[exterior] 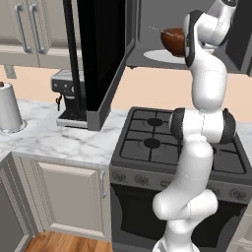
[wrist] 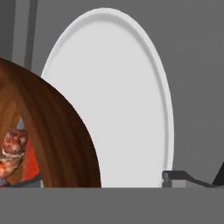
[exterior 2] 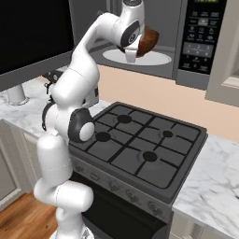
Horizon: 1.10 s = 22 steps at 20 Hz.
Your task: Place the bowl containing the kebab skewer and carrot in the microwave. Close the microwave door and press the start button to microwave the meal.
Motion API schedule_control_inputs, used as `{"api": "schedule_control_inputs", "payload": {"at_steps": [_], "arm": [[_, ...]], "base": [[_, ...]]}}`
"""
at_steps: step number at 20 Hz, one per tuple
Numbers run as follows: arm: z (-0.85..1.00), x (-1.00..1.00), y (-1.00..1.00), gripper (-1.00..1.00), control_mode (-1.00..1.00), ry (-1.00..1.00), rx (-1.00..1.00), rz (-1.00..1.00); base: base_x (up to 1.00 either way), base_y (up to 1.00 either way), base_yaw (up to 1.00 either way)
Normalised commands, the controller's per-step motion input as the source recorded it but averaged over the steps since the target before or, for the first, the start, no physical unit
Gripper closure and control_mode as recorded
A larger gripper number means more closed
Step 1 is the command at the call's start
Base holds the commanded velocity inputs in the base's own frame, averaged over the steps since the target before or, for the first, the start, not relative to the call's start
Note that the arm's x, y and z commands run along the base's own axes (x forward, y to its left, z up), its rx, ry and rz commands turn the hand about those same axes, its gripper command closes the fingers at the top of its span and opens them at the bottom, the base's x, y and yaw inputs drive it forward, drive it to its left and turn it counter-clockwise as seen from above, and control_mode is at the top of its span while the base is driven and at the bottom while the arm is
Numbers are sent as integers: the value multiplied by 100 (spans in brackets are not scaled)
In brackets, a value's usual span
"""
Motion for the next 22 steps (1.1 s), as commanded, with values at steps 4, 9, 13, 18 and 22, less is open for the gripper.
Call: {"api": "schedule_control_inputs", "payload": {"at_steps": [4, 9, 13, 18, 22], "arm": [[-48, -2, 5, -100, -100, -46, -5, 0], [-26, -71, 11, -100, -100, -40, -7, 0], [3, -100, 18, -100, -100, 0, -5, 0], [10, -100, 35, -100, -100, -14, -20, 7], [4, -100, 23, -100, -100, -7, -41, 29]], "base": [[0, 0, 0], [0, 0, 0], [0, 0, 0], [0, 0, 0], [0, 0, 0]]}}
